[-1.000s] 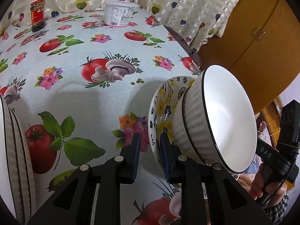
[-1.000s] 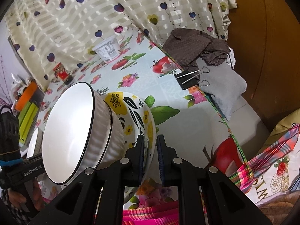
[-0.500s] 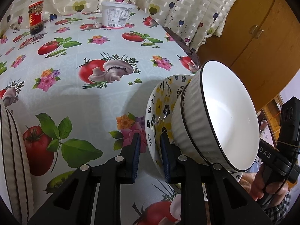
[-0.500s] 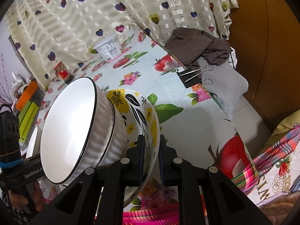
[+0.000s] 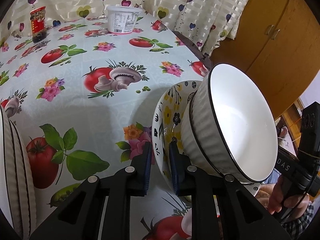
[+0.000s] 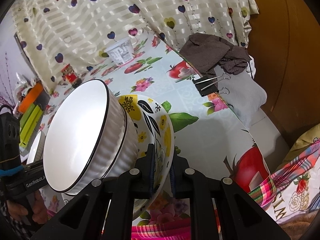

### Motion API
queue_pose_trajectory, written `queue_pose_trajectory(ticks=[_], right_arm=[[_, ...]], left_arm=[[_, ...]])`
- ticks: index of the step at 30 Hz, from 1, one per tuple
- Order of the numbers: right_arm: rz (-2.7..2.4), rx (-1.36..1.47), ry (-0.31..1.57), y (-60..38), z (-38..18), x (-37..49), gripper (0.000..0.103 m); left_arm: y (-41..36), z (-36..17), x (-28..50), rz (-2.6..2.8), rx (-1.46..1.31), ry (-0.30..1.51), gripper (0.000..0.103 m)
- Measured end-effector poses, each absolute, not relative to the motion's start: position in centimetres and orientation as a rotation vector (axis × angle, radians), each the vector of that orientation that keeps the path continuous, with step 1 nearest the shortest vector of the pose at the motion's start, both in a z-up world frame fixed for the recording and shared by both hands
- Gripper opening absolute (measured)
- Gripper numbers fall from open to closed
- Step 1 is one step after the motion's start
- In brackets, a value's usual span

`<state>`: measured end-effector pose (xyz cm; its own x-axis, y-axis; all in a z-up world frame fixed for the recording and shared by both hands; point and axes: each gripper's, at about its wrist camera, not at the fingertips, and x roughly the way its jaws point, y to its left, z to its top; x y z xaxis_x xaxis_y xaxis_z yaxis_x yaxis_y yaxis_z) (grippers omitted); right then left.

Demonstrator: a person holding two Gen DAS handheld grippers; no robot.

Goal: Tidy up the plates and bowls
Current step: 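Carry the floral plate with the bowls toward the white plate stack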

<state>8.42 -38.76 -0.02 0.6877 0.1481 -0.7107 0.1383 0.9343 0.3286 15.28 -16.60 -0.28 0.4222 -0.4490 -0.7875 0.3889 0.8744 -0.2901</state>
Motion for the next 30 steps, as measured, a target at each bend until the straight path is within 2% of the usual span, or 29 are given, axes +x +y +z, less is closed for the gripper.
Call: queue_pose_trajectory(ticks=[11,13,30], right_arm=[[0.004,0.348,0.814,-38.67,-0.19,8.08,0.013],[-0.004,0.342,0.813,-38.56,-0.20,8.00,0.013],[-0.023,0.399,0.838,-38.37,-0.11,7.95,0.013]], left_arm=[[-16.40,-0.39,15.24,-0.525,-0.072,0.996,0.018],[-16.52,-0.32,15.17,-0.532,-0.070,0.994,0.012],[-15.91,0.52,14.97,-0.510,-0.094,0.980,0.010]])
